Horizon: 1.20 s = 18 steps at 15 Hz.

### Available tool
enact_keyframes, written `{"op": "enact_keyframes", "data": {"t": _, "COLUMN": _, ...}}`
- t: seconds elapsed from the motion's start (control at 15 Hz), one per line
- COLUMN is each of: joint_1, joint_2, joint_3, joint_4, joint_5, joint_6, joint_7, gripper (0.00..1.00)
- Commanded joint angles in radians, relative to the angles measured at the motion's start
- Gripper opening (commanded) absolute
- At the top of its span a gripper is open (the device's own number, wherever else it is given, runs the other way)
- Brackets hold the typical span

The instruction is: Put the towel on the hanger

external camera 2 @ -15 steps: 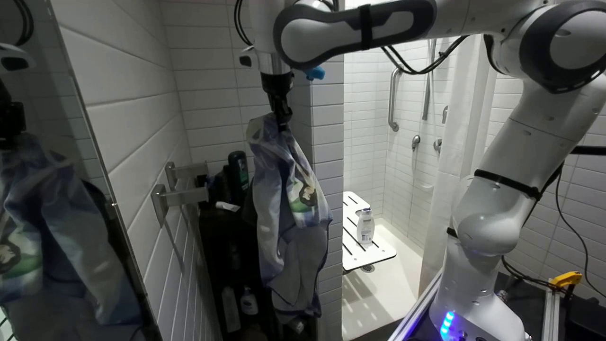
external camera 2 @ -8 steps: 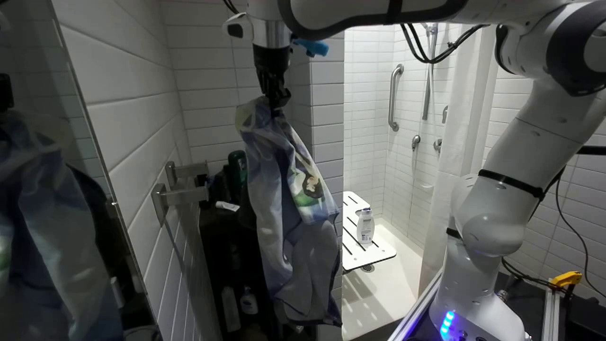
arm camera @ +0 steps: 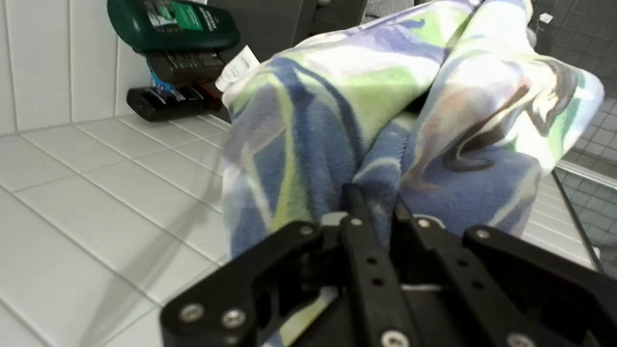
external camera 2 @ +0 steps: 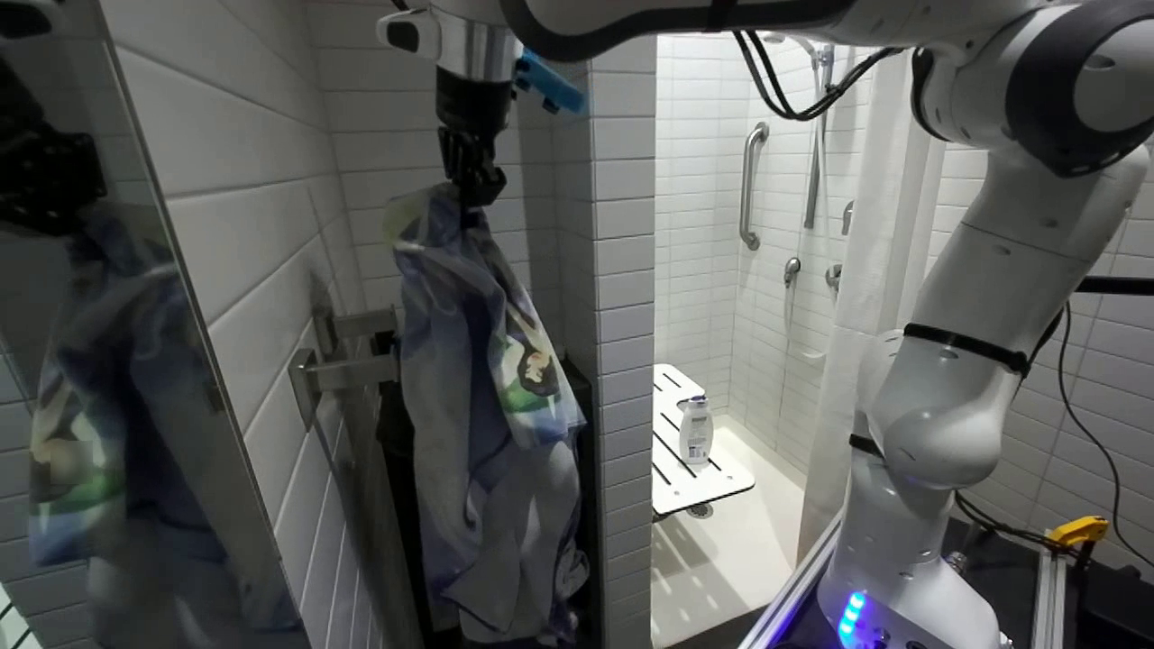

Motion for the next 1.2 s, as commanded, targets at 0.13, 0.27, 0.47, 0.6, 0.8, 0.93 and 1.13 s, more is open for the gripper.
{"op": "enact_keyframes", "data": {"t": 0.13, "joint_1": 0.023, "joint_2": 0.083, "joint_3": 0.006, "joint_4": 0.101, "joint_5": 0.125, "joint_6": 0.080, "joint_7": -0.072, "gripper": 0.03}}
{"op": "enact_keyframes", "data": {"t": 0.27, "joint_1": 0.025, "joint_2": 0.096, "joint_3": 0.018, "joint_4": 0.111, "joint_5": 0.130, "joint_6": 0.106, "joint_7": -0.094, "gripper": 0.03}}
{"op": "enact_keyframes", "data": {"t": 0.47, "joint_1": 0.024, "joint_2": 0.117, "joint_3": 0.013, "joint_4": 0.113, "joint_5": 0.132, "joint_6": 0.161, "joint_7": -0.181, "gripper": 0.03}}
{"op": "enact_keyframes", "data": {"t": 0.6, "joint_1": 0.014, "joint_2": 0.145, "joint_3": -0.005, "joint_4": 0.119, "joint_5": 0.142, "joint_6": 0.187, "joint_7": -0.263, "gripper": 0.03}}
{"op": "enact_keyframes", "data": {"t": 0.8, "joint_1": -0.011, "joint_2": 0.183, "joint_3": -0.034, "joint_4": 0.124, "joint_5": 0.141, "joint_6": 0.242, "joint_7": -0.392, "gripper": 0.03}}
{"op": "enact_keyframes", "data": {"t": 0.93, "joint_1": -0.033, "joint_2": 0.215, "joint_3": -0.054, "joint_4": 0.134, "joint_5": 0.158, "joint_6": 0.295, "joint_7": -0.460, "gripper": 0.03}}
{"op": "enact_keyframes", "data": {"t": 1.13, "joint_1": -0.063, "joint_2": 0.268, "joint_3": -0.071, "joint_4": 0.155, "joint_5": 0.218, "joint_6": 0.336, "joint_7": -0.526, "gripper": 0.03}}
